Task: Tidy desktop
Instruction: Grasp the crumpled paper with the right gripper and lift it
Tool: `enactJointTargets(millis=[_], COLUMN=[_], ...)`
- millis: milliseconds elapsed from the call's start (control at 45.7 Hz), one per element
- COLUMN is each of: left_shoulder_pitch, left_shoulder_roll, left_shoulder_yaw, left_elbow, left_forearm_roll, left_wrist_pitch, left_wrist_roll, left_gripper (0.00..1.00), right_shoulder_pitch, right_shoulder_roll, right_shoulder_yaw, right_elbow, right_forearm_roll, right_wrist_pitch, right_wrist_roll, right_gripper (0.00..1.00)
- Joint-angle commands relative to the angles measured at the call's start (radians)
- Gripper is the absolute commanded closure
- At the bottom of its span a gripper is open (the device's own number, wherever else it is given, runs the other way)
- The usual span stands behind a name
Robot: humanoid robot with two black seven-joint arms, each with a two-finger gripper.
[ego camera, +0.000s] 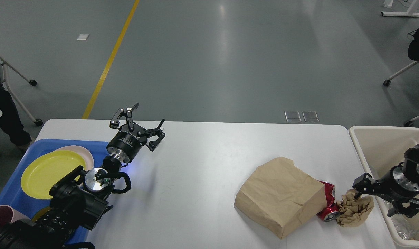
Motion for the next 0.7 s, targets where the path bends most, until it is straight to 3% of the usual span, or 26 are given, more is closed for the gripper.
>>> enactJointTargets(millis=[0, 175, 241, 394, 526, 569, 679], left_shoulder_pitch=[0.000, 0.000, 0.000, 0.000, 0.000, 0.000, 0.000], left_shoulder_roll=[0.000, 0.000, 0.000, 0.000, 0.000, 0.000, 0.000], left_shoulder_yaw=[0.000, 0.000, 0.000, 0.000, 0.000, 0.000, 0.000], left_elbow=[0.000, 0.000, 0.000, 0.000, 0.000, 0.000, 0.000], left_forearm_roll=[0.001, -0.001, 0.001, -0.001, -0.001, 0.001, -0.001], left_wrist_pitch=[0.000, 0.000, 0.000, 0.000, 0.000, 0.000, 0.000], left_wrist_roll=[0.000, 0.000, 0.000, 0.000, 0.000, 0.000, 0.000], left_gripper=[0.03, 0.03, 0.03, 0.03, 0.03, 0.03, 0.03], right_shoulder_pitch=[-0.023, -0.033, -0.032, -0.027, -0.021, -0.020, -0.017], right_shoulder_roll=[0.003, 0.010, 0.010, 0.005, 0.000, 0.000, 0.000], right_shoulder_yaw=[0.001, 0.001, 0.001, 0.001, -0.002, -0.005, -0.014], right_elbow=[-0.004, 0.005, 0.008, 0.041, 0.059, 0.067, 0.070], right_forearm_roll=[0.003, 0.035, 0.053, 0.081, 0.081, 0.081, 0.081], right_wrist_pitch=[-0.077, -0.157, -0.153, -0.142, -0.138, -0.136, -0.122], right_wrist_roll=[0.000, 0.000, -0.002, -0.005, -0.005, -0.005, -0.005], right_gripper=[0.00, 0.04, 0.19, 0.64, 0.95, 1.00, 1.00])
